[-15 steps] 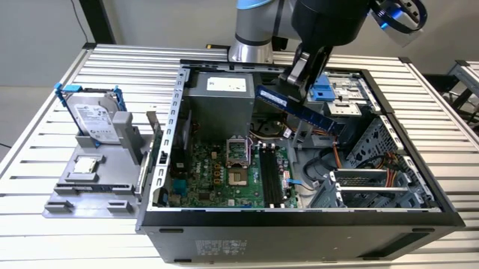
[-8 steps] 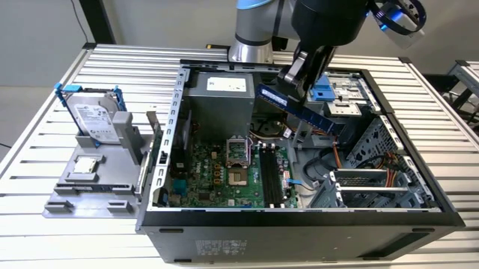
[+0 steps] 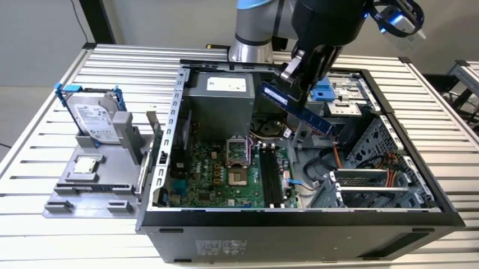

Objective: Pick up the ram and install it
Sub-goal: 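Insert the ram into the slot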

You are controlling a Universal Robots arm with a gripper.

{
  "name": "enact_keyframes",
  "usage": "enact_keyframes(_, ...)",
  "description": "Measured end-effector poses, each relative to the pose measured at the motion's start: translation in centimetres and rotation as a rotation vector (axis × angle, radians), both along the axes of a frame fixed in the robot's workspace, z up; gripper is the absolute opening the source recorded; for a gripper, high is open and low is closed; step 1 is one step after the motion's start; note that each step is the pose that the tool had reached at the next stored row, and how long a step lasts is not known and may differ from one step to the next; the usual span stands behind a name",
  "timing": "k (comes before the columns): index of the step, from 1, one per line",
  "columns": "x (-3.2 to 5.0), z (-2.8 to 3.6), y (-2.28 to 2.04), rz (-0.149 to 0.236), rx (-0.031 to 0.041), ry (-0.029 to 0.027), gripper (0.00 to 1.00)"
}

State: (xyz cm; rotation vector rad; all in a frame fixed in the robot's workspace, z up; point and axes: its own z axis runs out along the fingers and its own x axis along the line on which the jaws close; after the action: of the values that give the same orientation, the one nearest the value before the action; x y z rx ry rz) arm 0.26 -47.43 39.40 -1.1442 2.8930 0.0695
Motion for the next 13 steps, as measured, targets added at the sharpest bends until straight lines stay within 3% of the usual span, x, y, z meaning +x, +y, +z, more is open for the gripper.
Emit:
enact_keyframes(6, 0.0, 0.0, 0.0, -0.074, 0.0001, 0.0, 0.0)
enact_keyframes(13, 0.0, -0.01, 0.0, -0.19, 0.0001, 0.0, 0.0)
